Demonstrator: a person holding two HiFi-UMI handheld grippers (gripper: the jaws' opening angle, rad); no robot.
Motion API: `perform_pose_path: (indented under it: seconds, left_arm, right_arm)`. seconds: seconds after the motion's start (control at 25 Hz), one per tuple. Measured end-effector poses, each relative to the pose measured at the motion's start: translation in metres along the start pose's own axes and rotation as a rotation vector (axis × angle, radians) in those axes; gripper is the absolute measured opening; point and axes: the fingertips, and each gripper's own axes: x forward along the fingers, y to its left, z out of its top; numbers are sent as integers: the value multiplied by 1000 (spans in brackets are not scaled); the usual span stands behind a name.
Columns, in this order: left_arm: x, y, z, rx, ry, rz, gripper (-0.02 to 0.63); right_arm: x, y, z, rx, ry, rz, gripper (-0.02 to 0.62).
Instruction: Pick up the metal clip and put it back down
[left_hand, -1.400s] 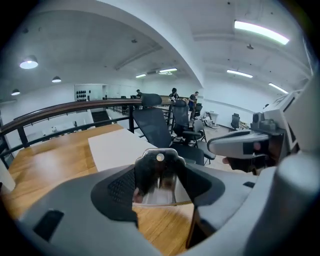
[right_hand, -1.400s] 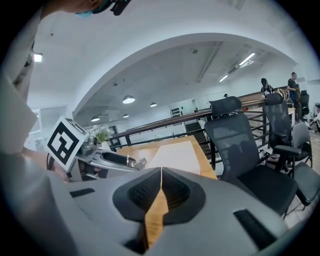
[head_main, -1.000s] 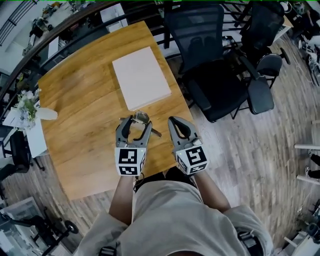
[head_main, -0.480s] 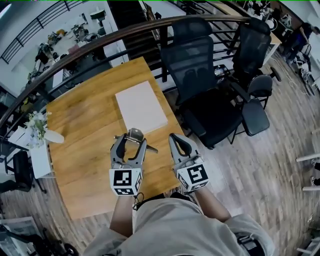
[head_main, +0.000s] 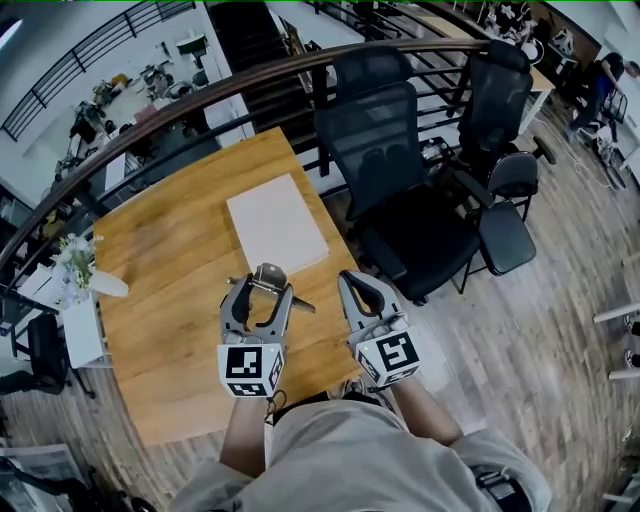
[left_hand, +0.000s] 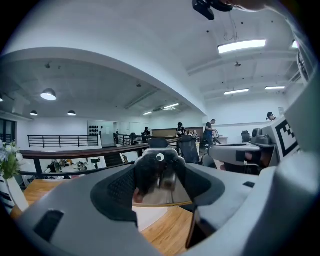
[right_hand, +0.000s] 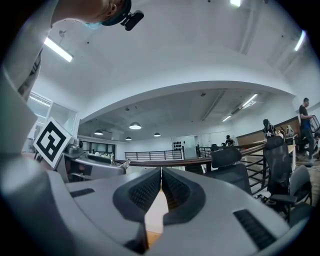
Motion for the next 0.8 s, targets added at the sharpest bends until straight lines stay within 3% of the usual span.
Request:
perform_pose_path:
  seconds: [0.44, 0.8]
  left_arm:
    - [-9, -22, -1, 9, -9, 7, 302]
    - [-42, -28, -7, -3, -7, 94, 302]
  right_arm:
    - [-23, -8, 0, -3, -9, 2, 28]
    - [-33, 16, 0, -13, -17, 114, 28]
